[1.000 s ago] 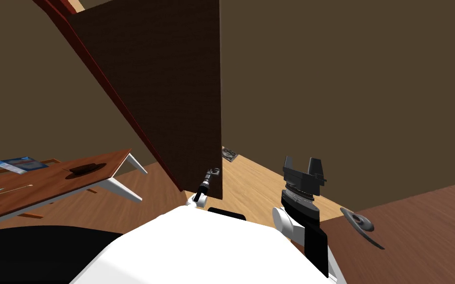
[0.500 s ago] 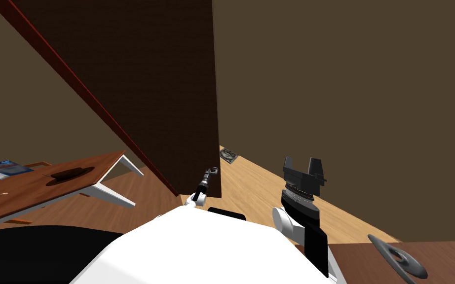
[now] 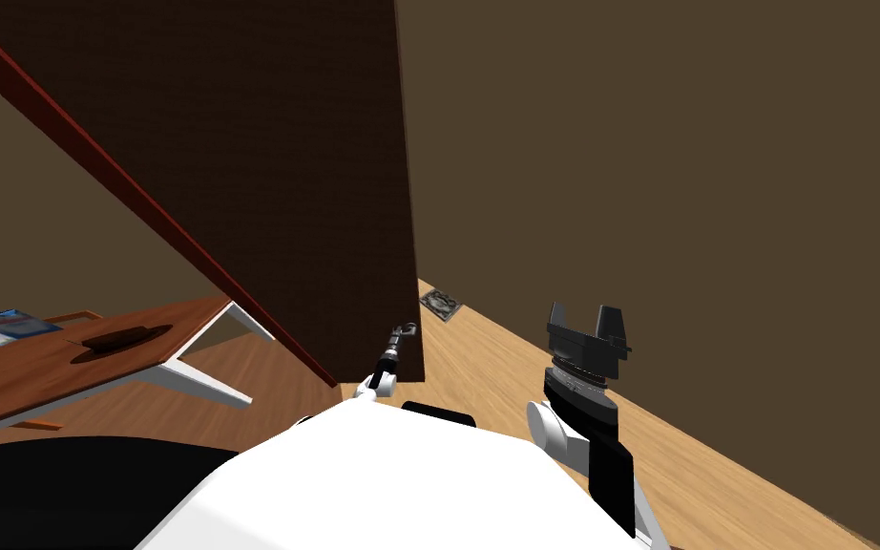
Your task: Push the door open
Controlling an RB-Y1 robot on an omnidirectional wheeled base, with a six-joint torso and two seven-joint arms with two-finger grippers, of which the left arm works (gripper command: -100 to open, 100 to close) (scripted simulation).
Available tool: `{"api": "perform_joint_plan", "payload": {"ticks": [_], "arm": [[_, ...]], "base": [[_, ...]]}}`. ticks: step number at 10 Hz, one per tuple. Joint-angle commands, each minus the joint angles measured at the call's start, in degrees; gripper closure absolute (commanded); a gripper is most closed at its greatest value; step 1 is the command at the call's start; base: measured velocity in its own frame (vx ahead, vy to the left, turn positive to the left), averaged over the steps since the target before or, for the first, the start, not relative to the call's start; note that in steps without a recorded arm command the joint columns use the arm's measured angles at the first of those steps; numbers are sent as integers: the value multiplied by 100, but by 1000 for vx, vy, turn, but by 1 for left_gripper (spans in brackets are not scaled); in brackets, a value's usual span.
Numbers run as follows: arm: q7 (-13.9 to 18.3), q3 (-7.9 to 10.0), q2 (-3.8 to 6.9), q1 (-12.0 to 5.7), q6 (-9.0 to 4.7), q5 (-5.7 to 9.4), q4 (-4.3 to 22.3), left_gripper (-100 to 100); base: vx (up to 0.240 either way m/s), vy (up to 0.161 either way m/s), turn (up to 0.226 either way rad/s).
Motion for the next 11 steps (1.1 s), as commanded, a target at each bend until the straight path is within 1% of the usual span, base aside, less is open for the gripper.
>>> {"api": "perform_joint_plan", "payload": {"ticks": [1, 2, 4, 5, 6, 8, 9, 11], "arm": [[-7, 132, 91, 45, 28, 73, -113, 100], [-32, 205, 98, 47, 27, 114, -109, 100], [-32, 205, 98, 47, 27, 114, -109, 100], [-81, 347, 104, 49, 23, 195, -102, 100], [-92, 381, 103, 50, 22, 214, -101, 100], [-136, 509, 99, 52, 19, 287, -95, 100], [-136, 509, 99, 52, 19, 287, -95, 100], [-183, 645, 85, 55, 15, 364, -88, 100]], "base": [[199, -106, 68], [198, -82, 66], [84, -31, 12], [123, -80, 70], [155, -89, 94], [184, -94, 68], [148, -65, 45], [159, -67, 61]]}}
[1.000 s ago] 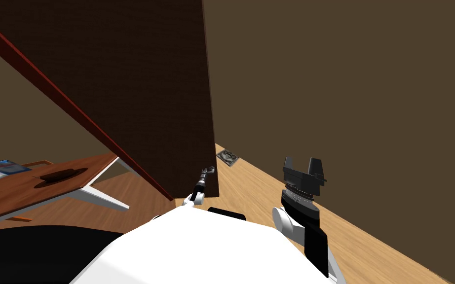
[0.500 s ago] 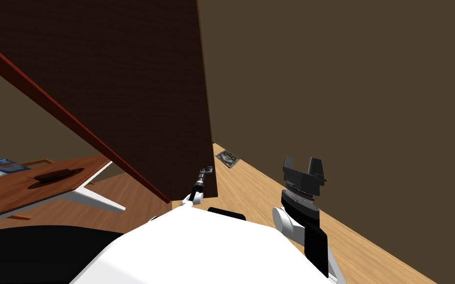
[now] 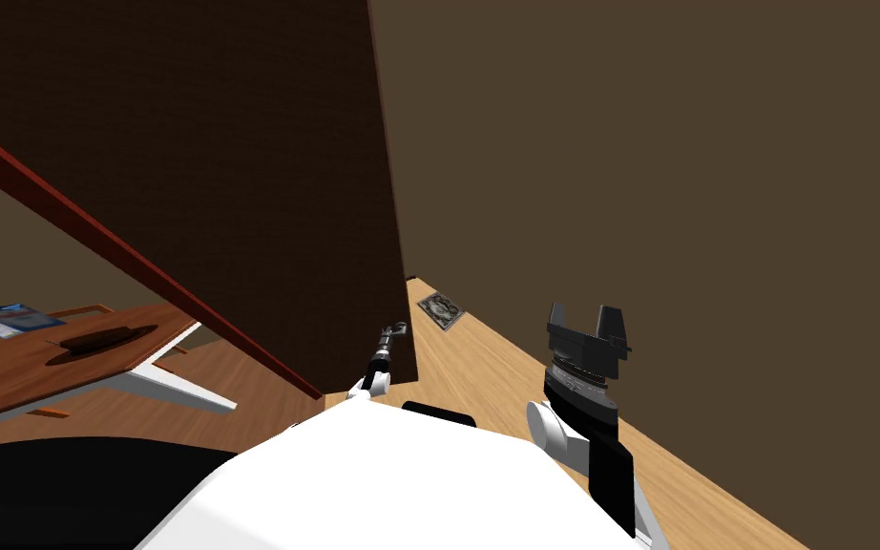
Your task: Push the door open
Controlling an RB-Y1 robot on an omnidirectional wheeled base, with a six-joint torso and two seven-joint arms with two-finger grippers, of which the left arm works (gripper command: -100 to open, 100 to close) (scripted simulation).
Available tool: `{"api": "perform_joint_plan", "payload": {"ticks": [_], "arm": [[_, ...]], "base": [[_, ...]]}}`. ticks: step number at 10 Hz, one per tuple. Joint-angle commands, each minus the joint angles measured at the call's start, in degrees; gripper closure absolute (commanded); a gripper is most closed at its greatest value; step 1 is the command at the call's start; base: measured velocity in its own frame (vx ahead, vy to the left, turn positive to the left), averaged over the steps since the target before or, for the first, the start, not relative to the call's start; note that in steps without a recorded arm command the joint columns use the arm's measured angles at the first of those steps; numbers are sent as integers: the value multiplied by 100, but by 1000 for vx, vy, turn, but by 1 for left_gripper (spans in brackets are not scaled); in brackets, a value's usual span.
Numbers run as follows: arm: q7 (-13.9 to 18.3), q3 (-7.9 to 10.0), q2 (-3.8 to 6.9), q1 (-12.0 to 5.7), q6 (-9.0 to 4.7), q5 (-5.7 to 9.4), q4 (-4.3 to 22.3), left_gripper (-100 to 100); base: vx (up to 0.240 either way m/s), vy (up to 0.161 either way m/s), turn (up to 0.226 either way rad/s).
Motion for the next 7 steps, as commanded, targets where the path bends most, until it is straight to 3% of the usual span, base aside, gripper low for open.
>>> {"api": "perform_joint_plan", "payload": {"ticks": [1, 4, 7], "arm": [[-22, 69, -16, -29, -8, 42, -13, 100], [-57, 169, -38, -27, -11, 99, -8, 100], [-103, 348, 67, 66, 10, 196, -72, 100]], "base": [[172, -84, 58], [189, -78, 58], [141, -10, 48]]}}
